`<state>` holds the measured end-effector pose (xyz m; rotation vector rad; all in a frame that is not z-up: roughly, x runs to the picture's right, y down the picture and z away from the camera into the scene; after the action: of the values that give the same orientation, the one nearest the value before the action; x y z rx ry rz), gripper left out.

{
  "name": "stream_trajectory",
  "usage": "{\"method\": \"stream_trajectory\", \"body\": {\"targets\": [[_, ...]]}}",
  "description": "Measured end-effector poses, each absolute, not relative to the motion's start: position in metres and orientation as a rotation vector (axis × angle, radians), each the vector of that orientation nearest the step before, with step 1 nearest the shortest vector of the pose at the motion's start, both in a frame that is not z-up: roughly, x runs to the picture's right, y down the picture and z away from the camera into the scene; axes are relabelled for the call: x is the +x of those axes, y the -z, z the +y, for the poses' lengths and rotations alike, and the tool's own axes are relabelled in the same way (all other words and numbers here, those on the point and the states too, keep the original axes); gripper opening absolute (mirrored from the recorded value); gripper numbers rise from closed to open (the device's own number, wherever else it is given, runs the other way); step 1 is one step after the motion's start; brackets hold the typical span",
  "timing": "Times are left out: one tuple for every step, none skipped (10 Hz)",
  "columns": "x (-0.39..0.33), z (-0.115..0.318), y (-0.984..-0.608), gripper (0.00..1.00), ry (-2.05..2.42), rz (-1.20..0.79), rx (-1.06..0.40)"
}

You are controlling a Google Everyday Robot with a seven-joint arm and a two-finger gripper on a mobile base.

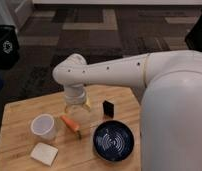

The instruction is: Place the eraser on the white sponge

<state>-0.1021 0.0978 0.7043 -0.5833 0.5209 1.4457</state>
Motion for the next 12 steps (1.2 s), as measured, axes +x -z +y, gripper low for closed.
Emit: {"method": "stream_trajectory", "body": {"targets": [[-0.102, 0.098, -0.704, 0.65, -1.446, 0.521, -0.583], [-0.102, 0.098, -0.704, 0.65, -1.446, 0.521, -0.583], [-0.102, 0.098, -0.704, 0.65, -1.446, 0.521, -0.583], [-0.102, 0.098, -0.704, 0.65, -1.446, 0.521, -0.583], [-0.102, 0.098, -0.704, 0.65, -1.446, 0.521, -0.583], [-0.102, 0.098, -0.704, 0.65, -1.446, 0.521, -0.583], [-0.102, 0.098, -0.704, 0.65, -1.446, 0.521, -0.583], [-0.102, 0.098, -0.704, 0.65, -1.445, 0.520, -0.582], [-0.097, 0.097, -0.704, 0.65, -1.452, 0.520, -0.570], [-0.089, 0.094, -0.706, 0.65, -1.479, 0.505, -0.553], [-0.084, 0.093, -0.707, 0.65, -1.495, 0.495, -0.551], [-0.076, 0.091, -0.711, 0.65, -1.518, 0.480, -0.549]]}}
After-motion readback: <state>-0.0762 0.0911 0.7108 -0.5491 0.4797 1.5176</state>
